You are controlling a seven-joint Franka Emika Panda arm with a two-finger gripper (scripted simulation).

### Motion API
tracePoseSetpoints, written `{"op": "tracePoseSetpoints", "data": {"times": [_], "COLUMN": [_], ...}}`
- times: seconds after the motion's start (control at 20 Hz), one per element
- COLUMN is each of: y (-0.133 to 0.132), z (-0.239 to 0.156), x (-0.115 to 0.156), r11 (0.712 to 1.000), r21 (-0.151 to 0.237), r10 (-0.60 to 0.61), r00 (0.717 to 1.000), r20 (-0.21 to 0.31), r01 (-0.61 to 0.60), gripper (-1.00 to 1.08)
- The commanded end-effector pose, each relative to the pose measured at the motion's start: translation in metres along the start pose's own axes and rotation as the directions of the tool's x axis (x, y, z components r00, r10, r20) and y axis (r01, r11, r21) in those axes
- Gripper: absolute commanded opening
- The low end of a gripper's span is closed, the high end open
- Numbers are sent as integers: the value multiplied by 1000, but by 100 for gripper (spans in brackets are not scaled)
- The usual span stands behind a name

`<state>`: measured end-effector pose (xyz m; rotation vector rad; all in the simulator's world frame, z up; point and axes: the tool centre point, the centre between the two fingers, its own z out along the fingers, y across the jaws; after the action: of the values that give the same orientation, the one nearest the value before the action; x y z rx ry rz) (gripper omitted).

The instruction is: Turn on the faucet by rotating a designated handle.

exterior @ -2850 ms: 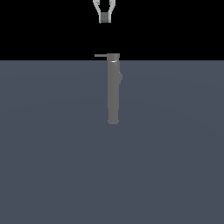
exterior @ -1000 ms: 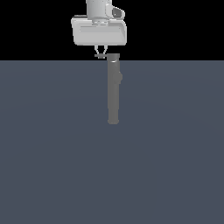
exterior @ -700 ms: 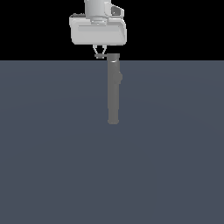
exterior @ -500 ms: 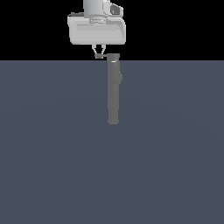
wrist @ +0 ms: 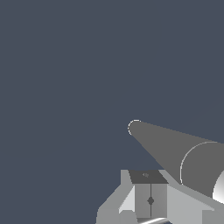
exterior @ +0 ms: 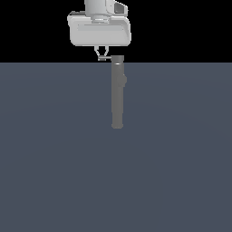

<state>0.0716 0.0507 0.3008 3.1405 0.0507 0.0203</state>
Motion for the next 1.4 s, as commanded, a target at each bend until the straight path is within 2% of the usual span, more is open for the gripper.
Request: {"op": "tracePoseSetpoints", "data": {"times": [0.0, 0.7, 0.8, 1.25, 1.3, 1.35], "y": [2, 19, 15, 64, 64, 37], "z": [0, -1, 1, -1, -1, 1], "x": [-7, -49, -40, -61, -61, -53], "r11": [1000, 1000, 1000, 1000, 1000, 999], "r21": [0, 1, 1, 1, 1, 7], "r10": [0, -2, -7, -3, -3, -39], "r00": [1000, 1000, 1000, 1000, 1000, 999], "r20": [4, 12, 3, 12, 12, 2], "r01": [0, 2, 7, 3, 3, 39], "gripper": [-100, -100, -100, -100, -100, -100]}}
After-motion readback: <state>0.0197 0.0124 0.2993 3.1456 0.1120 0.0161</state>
